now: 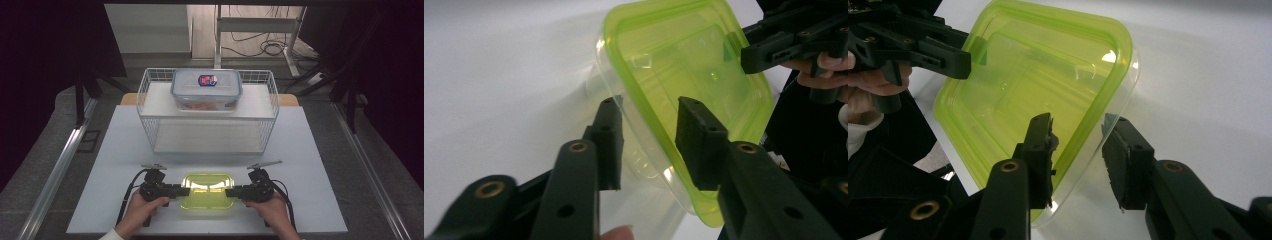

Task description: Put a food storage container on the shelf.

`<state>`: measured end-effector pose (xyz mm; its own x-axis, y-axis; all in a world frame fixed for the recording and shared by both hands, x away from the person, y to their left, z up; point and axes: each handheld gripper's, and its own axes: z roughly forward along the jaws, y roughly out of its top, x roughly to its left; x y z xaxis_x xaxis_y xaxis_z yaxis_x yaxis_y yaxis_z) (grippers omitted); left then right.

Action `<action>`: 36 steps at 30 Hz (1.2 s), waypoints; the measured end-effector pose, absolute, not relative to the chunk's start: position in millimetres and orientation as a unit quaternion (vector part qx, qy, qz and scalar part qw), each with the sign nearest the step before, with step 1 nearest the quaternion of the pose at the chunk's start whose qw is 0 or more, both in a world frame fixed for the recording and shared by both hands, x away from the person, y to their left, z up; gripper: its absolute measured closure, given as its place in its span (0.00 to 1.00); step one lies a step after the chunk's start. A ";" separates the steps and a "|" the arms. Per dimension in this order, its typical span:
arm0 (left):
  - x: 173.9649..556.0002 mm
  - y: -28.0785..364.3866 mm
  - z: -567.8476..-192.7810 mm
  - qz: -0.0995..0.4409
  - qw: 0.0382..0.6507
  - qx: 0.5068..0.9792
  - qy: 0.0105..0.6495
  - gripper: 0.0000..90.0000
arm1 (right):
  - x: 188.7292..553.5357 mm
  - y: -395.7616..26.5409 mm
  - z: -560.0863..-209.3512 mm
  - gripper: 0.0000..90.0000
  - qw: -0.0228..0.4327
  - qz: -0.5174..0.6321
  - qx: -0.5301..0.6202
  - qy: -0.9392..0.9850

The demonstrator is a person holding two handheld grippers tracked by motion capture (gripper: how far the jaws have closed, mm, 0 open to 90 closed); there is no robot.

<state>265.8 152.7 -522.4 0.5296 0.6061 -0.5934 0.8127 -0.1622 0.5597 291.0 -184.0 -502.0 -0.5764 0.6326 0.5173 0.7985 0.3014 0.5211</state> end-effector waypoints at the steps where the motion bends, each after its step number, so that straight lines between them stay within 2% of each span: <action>1: 265.0 152.9 -521.7 -0.115 0.445 0.754 0.470 0.74 | 290.3 -184.4 -501.6 0.74 0.107 -0.387 -0.448 -0.799; 19: 244.5 149.5 -514.5 -0.079 0.466 0.754 0.456 0.82 | 274.7 -193.3 -493.6 0.88 0.098 -0.420 -0.464 -0.774; 36: 238.7 153.7 -499.2 -0.047 0.476 0.761 0.439 0.84 | 266.5 -189.2 -476.9 0.88 0.067 -0.431 -0.437 -0.787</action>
